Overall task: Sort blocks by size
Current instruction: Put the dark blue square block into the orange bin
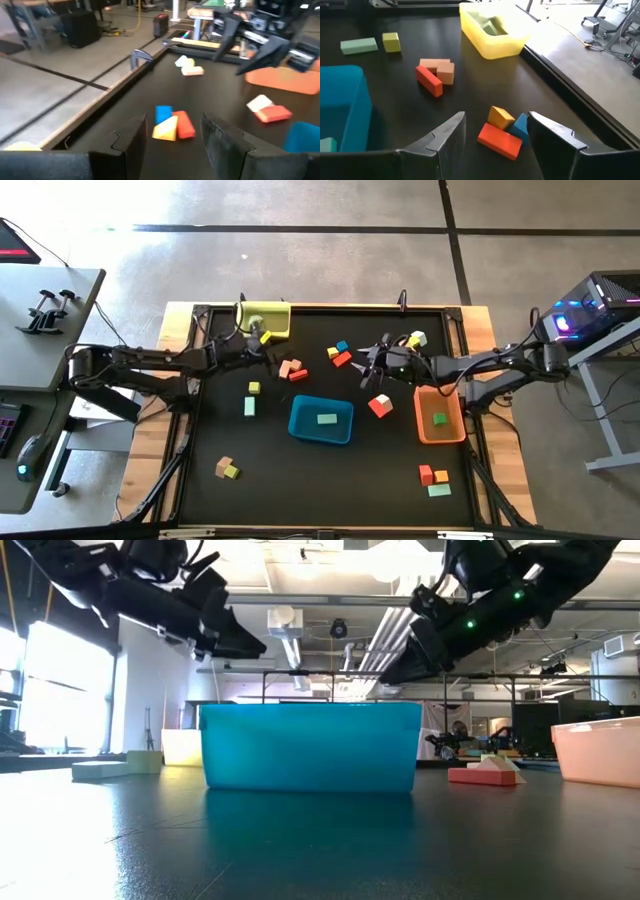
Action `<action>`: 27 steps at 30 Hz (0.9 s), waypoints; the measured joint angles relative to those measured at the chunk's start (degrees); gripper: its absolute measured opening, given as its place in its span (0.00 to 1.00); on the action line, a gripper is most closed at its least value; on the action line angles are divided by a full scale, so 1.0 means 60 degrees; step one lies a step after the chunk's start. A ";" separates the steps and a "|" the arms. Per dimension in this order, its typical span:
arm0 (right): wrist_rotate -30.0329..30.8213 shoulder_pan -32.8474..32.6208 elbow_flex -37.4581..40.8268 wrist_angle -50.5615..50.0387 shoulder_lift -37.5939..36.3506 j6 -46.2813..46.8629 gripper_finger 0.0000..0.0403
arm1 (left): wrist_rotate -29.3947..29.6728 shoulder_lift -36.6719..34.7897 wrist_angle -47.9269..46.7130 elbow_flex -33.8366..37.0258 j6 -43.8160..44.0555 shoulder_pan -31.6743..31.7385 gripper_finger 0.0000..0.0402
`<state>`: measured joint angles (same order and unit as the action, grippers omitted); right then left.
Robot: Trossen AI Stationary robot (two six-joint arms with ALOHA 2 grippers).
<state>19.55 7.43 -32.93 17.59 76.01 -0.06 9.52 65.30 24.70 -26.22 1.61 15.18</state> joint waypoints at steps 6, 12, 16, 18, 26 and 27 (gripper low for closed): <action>0.0008 -0.0012 0.0000 -0.0190 0.0000 0.0331 0.52 | 0.0614 0.0007 -0.0438 0.0000 0.0571 -0.0930 0.42; 0.0020 0.0012 0.0000 -0.0686 0.0000 0.0997 0.52 | 0.1539 0.0007 -0.0479 0.0000 0.0622 -0.1427 0.42; -0.0090 0.0012 0.0000 -0.0694 0.0000 0.1087 0.52 | 0.1775 0.0007 -0.0495 0.0000 0.0629 -0.1501 0.42; -0.0091 0.0012 0.0000 -0.0686 0.0000 0.1091 0.52 | 0.1781 0.0007 -0.0500 0.0000 0.0647 -0.1501 0.42; 0.0219 0.0012 0.0000 -0.0674 0.0000 0.1513 0.52 | 0.1788 0.0007 -0.0497 0.0000 0.0618 -0.1479 0.42; 0.0294 0.0012 0.0000 -0.0674 0.0000 0.1532 0.52 | 0.1792 0.0007 -0.0497 0.0000 0.0589 -0.1479 0.42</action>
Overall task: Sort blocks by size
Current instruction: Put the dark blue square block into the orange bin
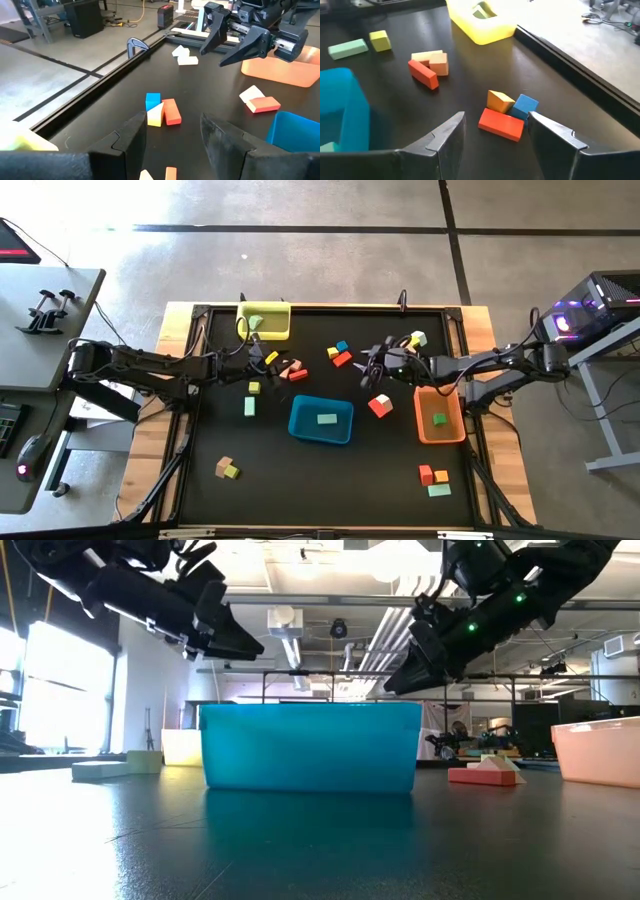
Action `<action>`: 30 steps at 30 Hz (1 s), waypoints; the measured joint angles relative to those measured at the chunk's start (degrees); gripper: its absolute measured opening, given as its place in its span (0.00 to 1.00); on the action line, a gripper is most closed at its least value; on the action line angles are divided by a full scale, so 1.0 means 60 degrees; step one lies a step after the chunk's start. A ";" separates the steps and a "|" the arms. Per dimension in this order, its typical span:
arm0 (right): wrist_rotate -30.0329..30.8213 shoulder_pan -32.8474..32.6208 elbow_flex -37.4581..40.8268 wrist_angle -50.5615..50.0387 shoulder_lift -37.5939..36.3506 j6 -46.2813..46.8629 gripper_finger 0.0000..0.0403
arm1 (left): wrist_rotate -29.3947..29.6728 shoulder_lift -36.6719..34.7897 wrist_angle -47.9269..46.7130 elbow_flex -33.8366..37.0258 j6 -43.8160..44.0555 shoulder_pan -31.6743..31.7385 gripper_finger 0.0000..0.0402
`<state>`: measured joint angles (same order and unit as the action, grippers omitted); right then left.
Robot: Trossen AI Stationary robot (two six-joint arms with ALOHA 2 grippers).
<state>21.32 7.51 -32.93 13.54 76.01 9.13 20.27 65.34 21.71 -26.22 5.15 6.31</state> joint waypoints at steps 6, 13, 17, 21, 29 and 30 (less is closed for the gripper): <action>0.0038 0.0290 0.0000 -0.0016 0.0000 0.0222 0.52 | 0.0018 0.0000 0.0000 0.0000 -0.0127 0.0004 0.42; -0.0480 0.0750 0.0000 -0.0264 0.0000 0.0442 0.52 | 0.0018 0.0000 -0.0003 0.0000 -0.0138 0.0007 0.42; -0.0560 0.0819 0.0000 -0.0452 0.0000 0.0478 0.52 | 0.0018 0.0000 -0.0003 0.0000 -0.0138 0.0007 0.42; -0.0735 0.0878 0.0000 -0.0687 0.0000 0.0527 0.52 | 0.0018 0.0000 -0.0004 0.0000 -0.0138 0.0007 0.42; -0.1261 0.1102 0.0000 -0.0867 0.0000 0.0660 0.53 | 0.0015 0.0000 -0.0004 0.0000 -0.0138 0.0007 0.42; -0.1351 0.1144 0.0000 -0.0867 0.0000 0.0656 0.54 | 0.0015 0.0000 -0.0004 0.0000 -0.0138 0.0007 0.42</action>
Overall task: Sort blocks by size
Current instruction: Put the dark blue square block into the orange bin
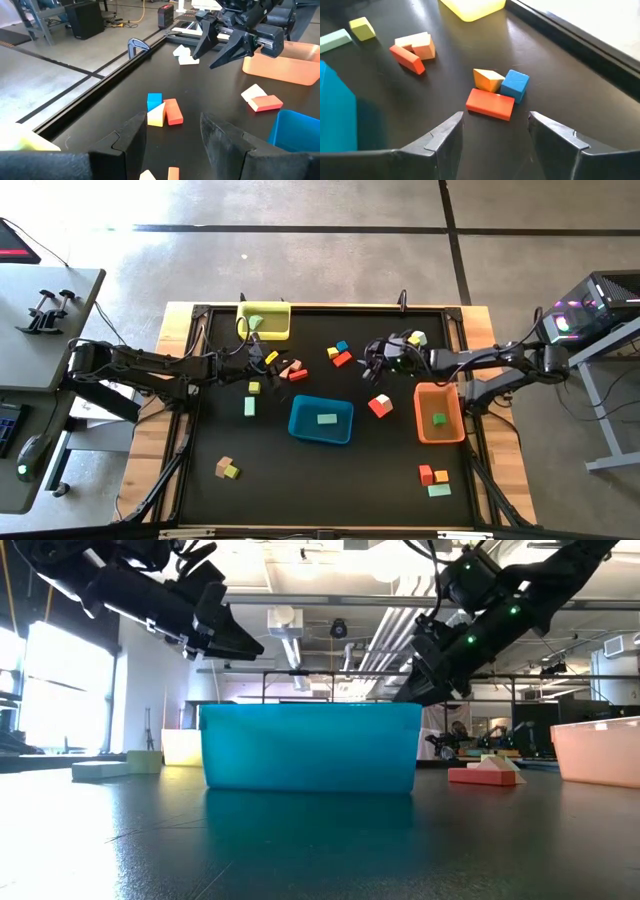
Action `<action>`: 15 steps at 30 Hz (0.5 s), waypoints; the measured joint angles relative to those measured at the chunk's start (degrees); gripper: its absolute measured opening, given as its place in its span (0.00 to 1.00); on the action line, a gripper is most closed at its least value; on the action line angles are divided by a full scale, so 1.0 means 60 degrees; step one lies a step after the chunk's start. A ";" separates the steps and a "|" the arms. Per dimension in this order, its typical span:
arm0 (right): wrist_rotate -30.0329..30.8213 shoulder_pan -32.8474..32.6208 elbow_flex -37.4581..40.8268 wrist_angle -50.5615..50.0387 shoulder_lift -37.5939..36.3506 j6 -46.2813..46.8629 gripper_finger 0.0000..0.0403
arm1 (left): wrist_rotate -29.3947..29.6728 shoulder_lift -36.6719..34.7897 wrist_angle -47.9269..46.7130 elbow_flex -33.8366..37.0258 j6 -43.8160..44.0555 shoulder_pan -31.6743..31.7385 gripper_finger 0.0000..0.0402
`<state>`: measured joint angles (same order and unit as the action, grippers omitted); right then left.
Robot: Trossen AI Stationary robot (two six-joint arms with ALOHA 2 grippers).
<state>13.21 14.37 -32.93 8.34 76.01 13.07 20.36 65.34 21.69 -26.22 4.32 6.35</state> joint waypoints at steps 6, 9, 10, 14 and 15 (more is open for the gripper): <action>-0.0465 0.0356 0.0000 0.0005 0.0004 -0.0003 0.69 | 0.0000 0.0000 0.0000 0.0000 0.0000 0.0000 0.42; -0.0466 0.0575 0.0000 0.0349 0.0151 0.0146 0.74 | 0.0000 0.0000 0.0000 0.0000 0.0000 0.0000 0.42; -0.0466 0.0649 0.0000 0.0574 0.0268 0.0075 0.74 | 0.0000 0.0000 0.0000 0.0000 0.0000 0.0000 0.42; -0.0511 0.0972 -0.0096 0.1604 0.1102 -0.0262 0.75 | 0.0052 0.0000 0.0053 0.0000 0.0000 0.0000 0.42; -0.0509 0.1050 -0.0260 0.1610 0.1373 -0.0316 0.75 | 0.0055 0.0000 0.0086 0.0000 0.0000 0.0000 0.42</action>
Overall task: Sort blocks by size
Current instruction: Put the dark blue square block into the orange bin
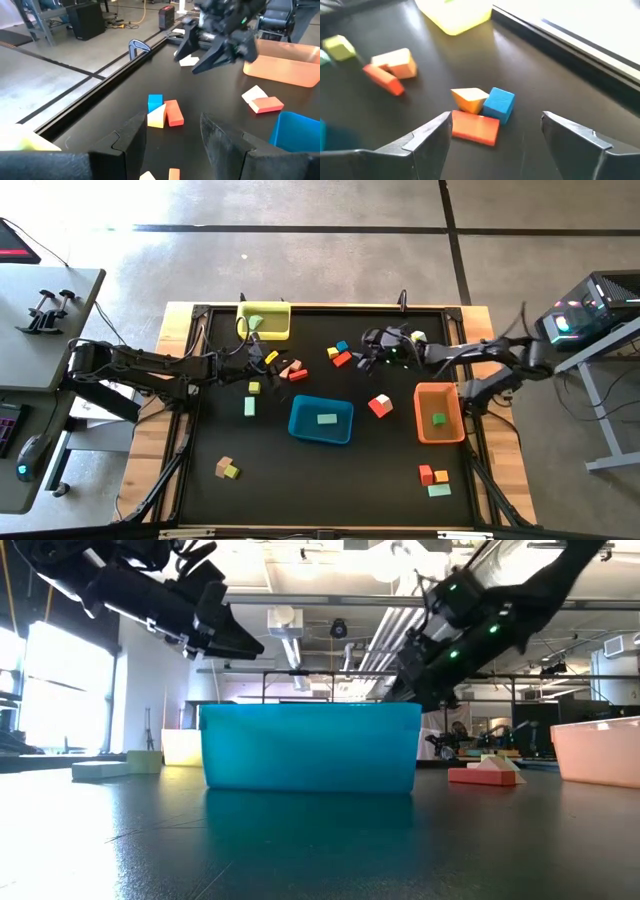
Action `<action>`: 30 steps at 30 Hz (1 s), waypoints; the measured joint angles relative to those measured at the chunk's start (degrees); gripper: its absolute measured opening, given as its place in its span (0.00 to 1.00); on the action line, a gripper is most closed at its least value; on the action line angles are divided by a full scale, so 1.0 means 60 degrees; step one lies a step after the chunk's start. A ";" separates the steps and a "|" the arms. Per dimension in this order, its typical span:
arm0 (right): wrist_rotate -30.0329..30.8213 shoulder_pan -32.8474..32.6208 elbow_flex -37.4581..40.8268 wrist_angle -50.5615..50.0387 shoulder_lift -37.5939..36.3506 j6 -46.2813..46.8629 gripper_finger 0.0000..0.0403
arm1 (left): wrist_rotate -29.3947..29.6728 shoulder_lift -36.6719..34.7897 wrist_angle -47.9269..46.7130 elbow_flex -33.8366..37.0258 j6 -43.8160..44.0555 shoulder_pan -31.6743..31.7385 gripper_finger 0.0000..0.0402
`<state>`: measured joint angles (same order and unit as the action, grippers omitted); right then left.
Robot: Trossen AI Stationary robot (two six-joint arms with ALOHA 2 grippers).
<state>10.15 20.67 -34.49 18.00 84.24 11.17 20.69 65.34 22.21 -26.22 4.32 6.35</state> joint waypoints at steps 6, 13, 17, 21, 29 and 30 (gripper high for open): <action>-0.0353 0.0439 -0.1705 -0.0986 0.1570 -0.1331 0.75 | 0.0111 0.0002 0.0012 0.0000 -0.0005 0.0007 0.42; -0.0664 0.0837 -0.3744 -0.3199 0.3085 -0.2090 0.75 | 0.0127 0.0004 -0.0005 0.0000 -0.0004 0.0007 0.42; -0.0741 0.0943 -0.4285 -0.3658 0.3661 -0.2192 0.75 | 0.0127 0.0004 -0.0009 0.0000 0.0011 0.0007 0.42; -0.0805 0.0998 -0.4435 -0.3687 0.3990 -0.2195 0.75 | 0.0127 0.0004 -0.0024 0.0000 0.0018 0.0007 0.42; -0.0806 0.1060 -0.4432 -0.3594 0.4263 -0.2136 0.72 | 0.0124 0.0004 -0.0028 0.0000 0.0015 0.0007 0.42; -0.0802 0.1063 -0.4432 -0.3600 0.4263 -0.2159 0.70 | 0.0124 0.0004 -0.0026 0.0000 0.0017 0.0007 0.42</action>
<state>5.34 27.05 -61.08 -3.60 109.82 -1.78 21.43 65.36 22.05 -26.22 4.42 6.39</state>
